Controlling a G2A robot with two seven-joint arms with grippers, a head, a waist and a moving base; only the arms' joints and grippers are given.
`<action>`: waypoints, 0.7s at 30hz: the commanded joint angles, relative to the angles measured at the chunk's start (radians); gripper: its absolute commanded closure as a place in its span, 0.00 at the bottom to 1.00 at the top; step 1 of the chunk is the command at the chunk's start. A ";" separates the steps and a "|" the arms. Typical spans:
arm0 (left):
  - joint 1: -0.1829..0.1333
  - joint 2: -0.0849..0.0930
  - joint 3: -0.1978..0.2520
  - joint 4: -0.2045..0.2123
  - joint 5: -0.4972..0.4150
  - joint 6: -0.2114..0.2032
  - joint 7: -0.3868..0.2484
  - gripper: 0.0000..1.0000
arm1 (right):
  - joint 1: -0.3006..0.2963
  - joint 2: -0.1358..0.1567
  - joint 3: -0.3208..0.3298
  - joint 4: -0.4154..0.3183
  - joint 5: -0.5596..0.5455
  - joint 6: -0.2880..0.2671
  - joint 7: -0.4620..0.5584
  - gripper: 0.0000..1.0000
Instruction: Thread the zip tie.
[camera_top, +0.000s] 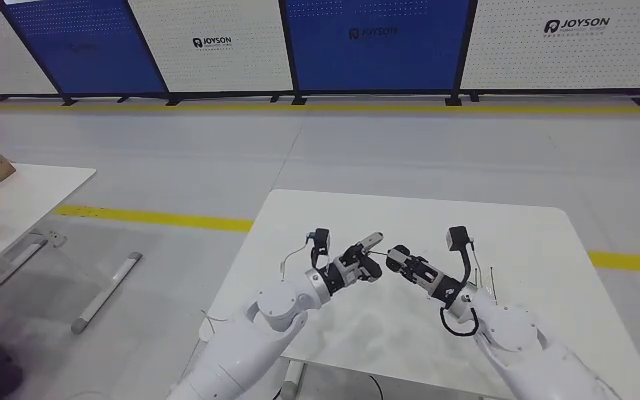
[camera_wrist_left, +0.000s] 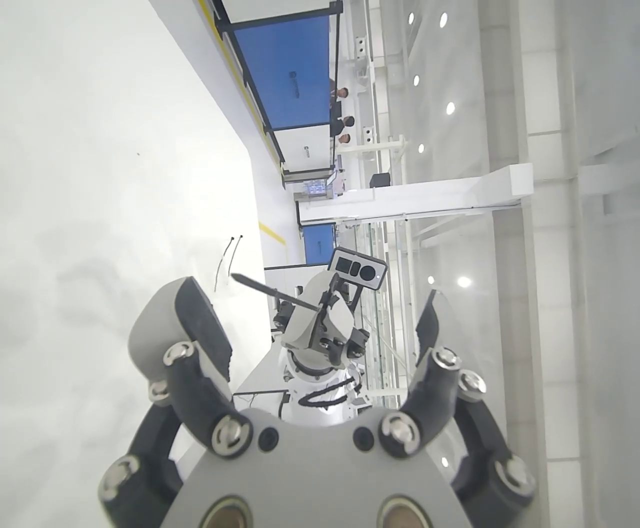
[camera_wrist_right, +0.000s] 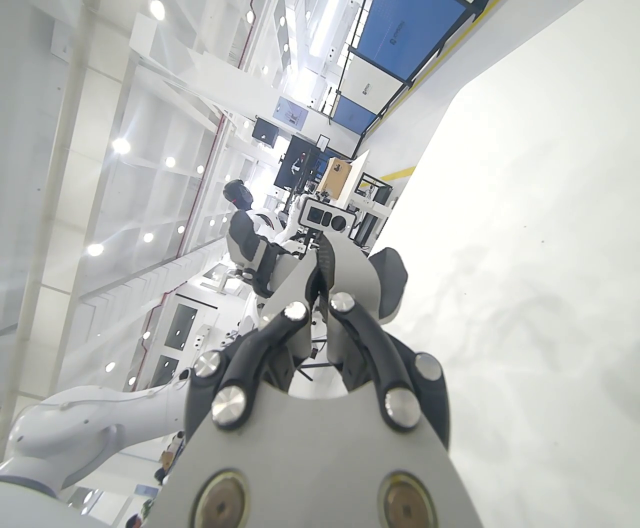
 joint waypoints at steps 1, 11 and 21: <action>-0.003 0.000 0.005 0.009 0.016 -0.015 -0.007 0.62 | 0.000 0.000 0.000 0.000 0.000 0.000 0.000 1.00; 0.006 0.003 -0.001 0.048 0.041 -0.138 -0.047 0.99 | 0.000 0.000 0.000 0.000 0.000 0.000 0.000 1.00; 0.016 0.004 -0.007 0.047 0.072 -0.193 -0.022 1.00 | 0.000 0.000 0.000 0.000 0.000 0.000 0.000 1.00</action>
